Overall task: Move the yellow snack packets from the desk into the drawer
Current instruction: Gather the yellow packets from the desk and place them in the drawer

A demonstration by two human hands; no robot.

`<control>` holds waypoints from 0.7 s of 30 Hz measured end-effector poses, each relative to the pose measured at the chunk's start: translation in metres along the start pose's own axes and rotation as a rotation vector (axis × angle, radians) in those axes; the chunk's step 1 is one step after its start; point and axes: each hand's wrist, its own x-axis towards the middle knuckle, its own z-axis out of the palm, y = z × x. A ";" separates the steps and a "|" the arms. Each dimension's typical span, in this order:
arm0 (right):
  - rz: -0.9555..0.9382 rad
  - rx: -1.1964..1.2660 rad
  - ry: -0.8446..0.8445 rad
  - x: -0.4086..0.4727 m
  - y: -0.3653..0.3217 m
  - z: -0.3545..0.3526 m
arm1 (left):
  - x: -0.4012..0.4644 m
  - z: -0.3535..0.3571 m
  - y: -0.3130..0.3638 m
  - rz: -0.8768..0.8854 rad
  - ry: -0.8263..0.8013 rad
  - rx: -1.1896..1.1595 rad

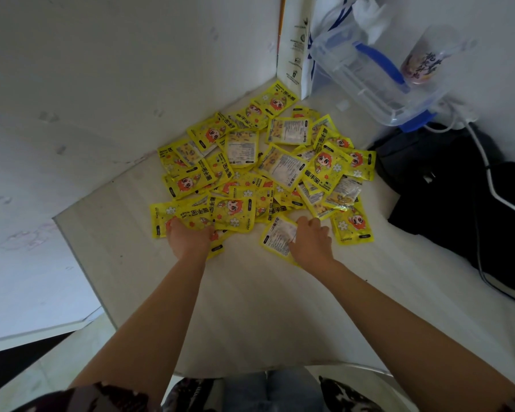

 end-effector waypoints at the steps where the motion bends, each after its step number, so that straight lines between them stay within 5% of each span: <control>1: -0.001 0.002 0.004 -0.001 0.000 0.000 | 0.000 0.000 0.000 -0.007 -0.002 -0.016; 21: -0.133 0.051 -0.076 -0.010 -0.010 -0.005 | -0.010 -0.028 -0.012 -0.041 -0.032 -0.120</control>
